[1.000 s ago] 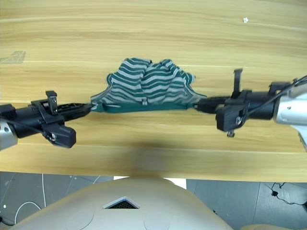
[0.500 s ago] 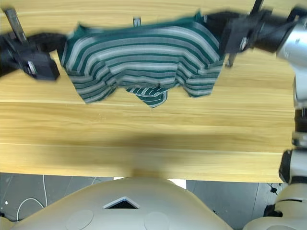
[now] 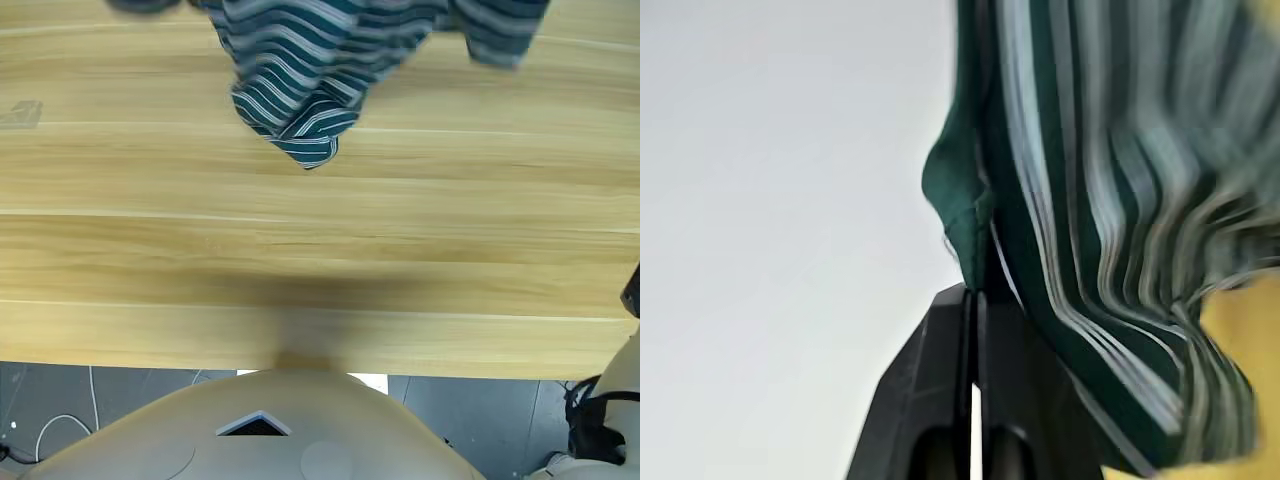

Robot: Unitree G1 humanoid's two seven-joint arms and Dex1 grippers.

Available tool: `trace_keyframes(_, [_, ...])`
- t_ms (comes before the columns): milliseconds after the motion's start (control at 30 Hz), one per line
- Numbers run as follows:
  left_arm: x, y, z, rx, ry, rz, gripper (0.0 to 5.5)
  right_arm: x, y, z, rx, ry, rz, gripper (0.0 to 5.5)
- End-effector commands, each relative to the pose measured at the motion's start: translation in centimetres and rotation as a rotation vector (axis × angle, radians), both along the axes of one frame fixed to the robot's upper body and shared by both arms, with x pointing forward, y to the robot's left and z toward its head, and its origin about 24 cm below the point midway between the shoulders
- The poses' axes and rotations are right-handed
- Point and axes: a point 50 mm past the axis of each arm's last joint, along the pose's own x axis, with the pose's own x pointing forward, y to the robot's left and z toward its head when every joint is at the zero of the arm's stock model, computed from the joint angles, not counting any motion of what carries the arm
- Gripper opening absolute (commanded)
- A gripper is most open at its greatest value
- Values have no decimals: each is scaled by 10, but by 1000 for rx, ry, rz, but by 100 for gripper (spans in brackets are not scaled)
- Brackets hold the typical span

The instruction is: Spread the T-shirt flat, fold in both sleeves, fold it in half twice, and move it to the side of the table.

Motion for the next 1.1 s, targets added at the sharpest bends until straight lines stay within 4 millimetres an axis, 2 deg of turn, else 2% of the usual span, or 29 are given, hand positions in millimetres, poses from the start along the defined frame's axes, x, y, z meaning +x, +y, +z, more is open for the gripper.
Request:
trace_keyframes(33, [-41, 3, -11, 70, 194, -47, 1, -36, 3, 5, -6, 149, 165, 0])
trace_keyframes(133, [-58, 1, -12, 61, 301, -109, 1, -53, 8, 5, 11, 238, 268, 0])
trace_keyframes(200, [-61, 0, -7, 21, 338, -147, 1, -57, 11, 6, 44, 283, 339, 0])
trace_keyframes(433, [-59, 2, -11, -85, 495, -221, 1, -54, 17, -16, 98, 493, 500, 0])
trace_keyframes(533, [-61, 3, -14, -91, 539, -229, 1, -59, 16, -22, 112, 543, 529, 0])
trace_keyframes(600, [-59, 3, -20, -96, 586, -228, 1, -52, 16, -32, 104, 598, 504, 0])
trace_keyframes(667, [-41, 5, -31, -82, 635, -175, 1, -29, 15, -49, 63, 611, 363, 0])
trace_keyframes(733, [0, 10, -46, -39, 582, -30, 1, 12, 11, -65, -1, 505, 86, 0])
trace_keyframes(767, [35, 15, -52, -15, 480, 93, 1, 40, 8, -71, -33, 403, -104, 0])
trace_keyframes(800, [81, 17, -54, -10, 319, 274, 1, 73, 5, -74, -107, 246, -350, 0])
trace_keyframes(833, [118, 15, -50, -28, 171, 426, 1, 99, 4, -73, -196, 72, -557, 0])
trace_keyframes(867, [145, 12, -38, -29, -17, 570, 1, 118, 4, -67, -220, -86, -725, 0])
trace_keyframes(900, [159, 9, -21, -83, -176, 682, 1, 130, 4, -57, -252, -250, -857, 0])
trace_keyframes(967, [167, 7, 11, -156, -411, 800, 1, 138, 4, -37, -259, -461, -1000, 0])
trace_keyframes(1100, [161, -9, 58, -271, -671, 795, 1, 136, 0, -4, -274, -716, -1089, 0])
